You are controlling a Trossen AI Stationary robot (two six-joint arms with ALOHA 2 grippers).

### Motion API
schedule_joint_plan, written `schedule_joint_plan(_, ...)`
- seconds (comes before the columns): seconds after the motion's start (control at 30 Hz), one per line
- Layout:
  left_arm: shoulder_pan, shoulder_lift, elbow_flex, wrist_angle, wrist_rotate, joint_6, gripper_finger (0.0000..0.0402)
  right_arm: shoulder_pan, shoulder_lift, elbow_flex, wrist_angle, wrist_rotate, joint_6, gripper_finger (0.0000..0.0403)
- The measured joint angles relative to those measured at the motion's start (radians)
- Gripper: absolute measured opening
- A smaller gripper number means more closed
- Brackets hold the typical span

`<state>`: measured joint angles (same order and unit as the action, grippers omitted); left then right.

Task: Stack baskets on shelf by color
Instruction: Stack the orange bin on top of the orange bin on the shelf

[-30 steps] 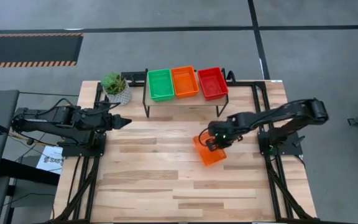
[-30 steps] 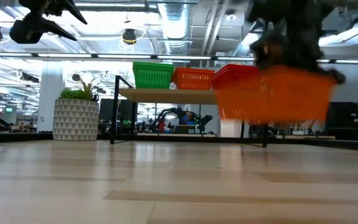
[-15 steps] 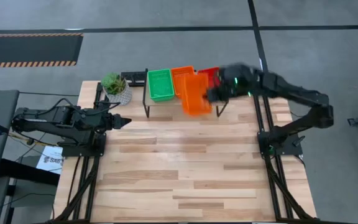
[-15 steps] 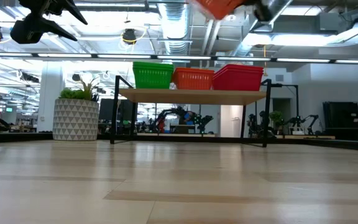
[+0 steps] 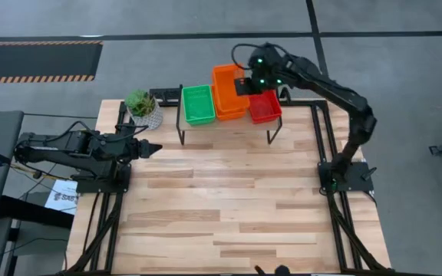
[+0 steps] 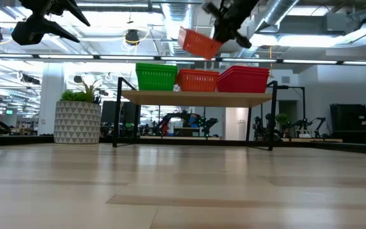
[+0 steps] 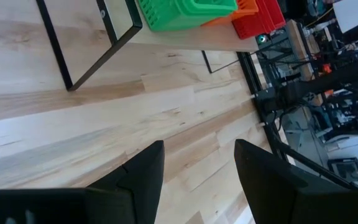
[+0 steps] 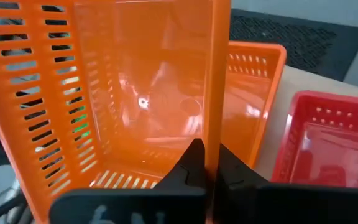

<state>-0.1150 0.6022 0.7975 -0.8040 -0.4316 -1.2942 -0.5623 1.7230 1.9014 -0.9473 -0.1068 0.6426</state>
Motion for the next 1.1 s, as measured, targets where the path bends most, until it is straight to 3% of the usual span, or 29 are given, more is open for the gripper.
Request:
schedule_joint_plan(0.53, 0.000, 0.000, 0.000, 0.002, -0.002, -0.010, 0.0183, -0.027, 0.084, 0.003, -0.036, -0.003, -0.026, 0.0017)
schedule_joint_plan(1.1, 0.000, 0.000, 0.000, 0.002, -0.002, -0.012, 0.0183, -0.035, 0.084, 0.003, -0.034, -0.001, -0.042, 0.0075)
